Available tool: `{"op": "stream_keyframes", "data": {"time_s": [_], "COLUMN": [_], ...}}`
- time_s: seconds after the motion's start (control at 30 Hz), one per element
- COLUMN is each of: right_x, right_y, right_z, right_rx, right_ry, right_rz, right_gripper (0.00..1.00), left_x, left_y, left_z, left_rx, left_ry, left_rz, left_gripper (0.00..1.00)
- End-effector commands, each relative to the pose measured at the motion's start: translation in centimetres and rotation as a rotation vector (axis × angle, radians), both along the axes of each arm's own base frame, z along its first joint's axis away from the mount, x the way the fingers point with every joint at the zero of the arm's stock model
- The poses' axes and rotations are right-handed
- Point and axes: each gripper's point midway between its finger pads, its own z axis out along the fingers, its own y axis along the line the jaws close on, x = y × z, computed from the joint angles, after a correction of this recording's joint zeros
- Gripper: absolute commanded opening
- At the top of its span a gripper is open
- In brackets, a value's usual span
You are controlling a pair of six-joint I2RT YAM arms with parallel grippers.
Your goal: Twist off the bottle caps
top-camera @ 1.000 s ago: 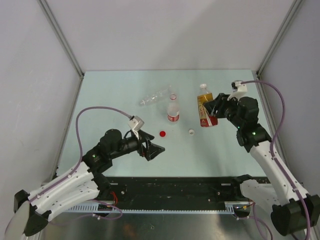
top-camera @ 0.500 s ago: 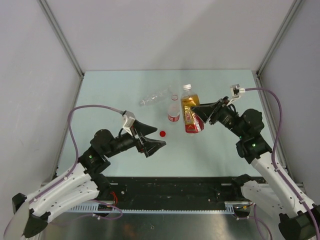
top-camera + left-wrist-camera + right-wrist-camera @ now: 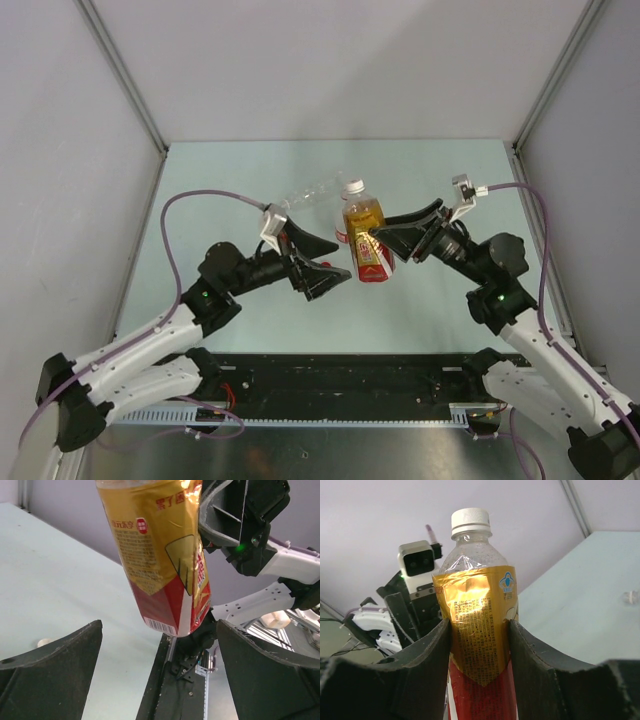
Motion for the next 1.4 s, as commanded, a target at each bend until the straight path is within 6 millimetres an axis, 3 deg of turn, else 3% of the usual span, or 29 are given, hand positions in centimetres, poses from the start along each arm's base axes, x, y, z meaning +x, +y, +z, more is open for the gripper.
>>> {"op": "stream_keyframes", "data": {"time_s": [0.0, 0.27, 0.6, 0.77, 1.03, 1.17, 1.27, 1.37], "right_x": [-2.2, -2.5, -2.9, -2.9, -2.9, -2.9, -2.9, -3.1], "right_y": [-0.5, -0.3, -0.1, 0.0, 0.4, 0.6, 0.5, 0.2], "right_z": [3.1, 3.5, 3.5, 3.7, 3.3, 3.3, 3.5, 3.9], "right_rx": [0.096, 0.122, 0.155, 0.165, 0.177, 0.181, 0.187, 0.197], "right_ry": [-0.097, -0.102, -0.1, -0.103, -0.09, -0.09, -0.102, -0.12], "right_rz": [0.044, 0.057, 0.085, 0.093, 0.107, 0.109, 0.107, 0.096], "right_gripper": [0.43, 0.43, 0.43, 0.43, 0.44, 0.46, 0.5, 0.61], "left_x": [-1.0, -0.7, -2.3, -2.7, -2.7, -2.9, -2.9, -2.8], "left_y": [-0.9, -3.2, -5.1, -5.5, -5.4, -5.5, -5.4, -5.4], "left_z": [5.0, 5.2, 5.5, 6.0, 5.9, 5.7, 5.5, 5.4], "left_rx": [-0.152, -0.174, -0.233, -0.278, -0.315, -0.309, -0.307, -0.303], "left_ry": [-0.085, -0.078, -0.114, -0.127, -0.125, -0.135, -0.148, -0.154], "left_rz": [-0.089, -0.177, -0.323, -0.353, -0.364, -0.375, -0.37, -0.362], "left_gripper": [0.99, 0.99, 0.98, 0.93, 0.75, 0.51, 0.37, 0.35]}}
